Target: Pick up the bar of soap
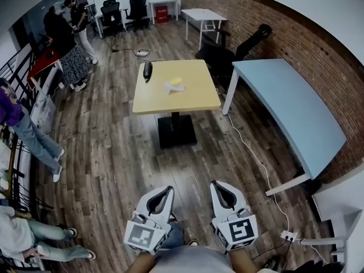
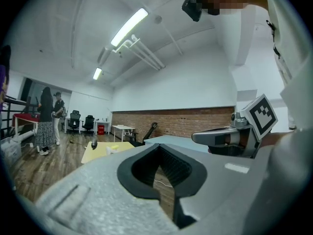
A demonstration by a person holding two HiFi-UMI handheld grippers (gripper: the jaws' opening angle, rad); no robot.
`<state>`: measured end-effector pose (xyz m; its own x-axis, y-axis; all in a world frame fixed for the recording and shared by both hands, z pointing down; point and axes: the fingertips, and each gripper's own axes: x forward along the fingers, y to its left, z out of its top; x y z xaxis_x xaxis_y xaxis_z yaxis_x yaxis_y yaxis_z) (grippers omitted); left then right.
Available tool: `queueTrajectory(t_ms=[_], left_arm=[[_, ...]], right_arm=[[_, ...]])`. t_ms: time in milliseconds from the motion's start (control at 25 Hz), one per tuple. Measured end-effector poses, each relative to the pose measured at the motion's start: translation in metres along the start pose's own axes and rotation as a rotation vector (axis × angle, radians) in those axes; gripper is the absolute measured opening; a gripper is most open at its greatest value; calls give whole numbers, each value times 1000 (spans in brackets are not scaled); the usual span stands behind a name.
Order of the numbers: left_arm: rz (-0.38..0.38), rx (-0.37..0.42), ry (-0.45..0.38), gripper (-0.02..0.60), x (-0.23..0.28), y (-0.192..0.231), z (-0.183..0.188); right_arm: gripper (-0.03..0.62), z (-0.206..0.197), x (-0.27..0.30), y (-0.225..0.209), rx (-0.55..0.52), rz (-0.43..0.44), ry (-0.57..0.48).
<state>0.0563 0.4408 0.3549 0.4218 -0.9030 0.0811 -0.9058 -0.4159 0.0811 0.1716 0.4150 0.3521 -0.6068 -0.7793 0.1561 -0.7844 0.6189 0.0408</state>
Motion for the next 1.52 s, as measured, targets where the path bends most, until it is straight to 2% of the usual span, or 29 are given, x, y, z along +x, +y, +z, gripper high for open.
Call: queueTrajectory(t_ms=[120, 560, 880, 1120, 1320, 1520], left_arm=[[-38, -5, 22, 3, 18, 24, -3], [-64, 11, -15, 5, 61, 121, 20], [-65, 12, -25, 5, 79, 165, 27], [-67, 5, -2, 5, 107, 183, 23], [-80, 7, 1, 5, 142, 195, 17], [-84, 1, 21, 5, 191, 213, 16]], right_arm=[[2, 5, 32, 2, -6, 0, 8], [2, 20, 138, 20, -41, -3, 33], [2, 24, 184, 25, -50, -16, 60], [2, 20, 213, 13, -37, -3, 60], [2, 18, 242, -14, -33, -20, 59], [2, 19, 284, -44, -22, 2, 51]])
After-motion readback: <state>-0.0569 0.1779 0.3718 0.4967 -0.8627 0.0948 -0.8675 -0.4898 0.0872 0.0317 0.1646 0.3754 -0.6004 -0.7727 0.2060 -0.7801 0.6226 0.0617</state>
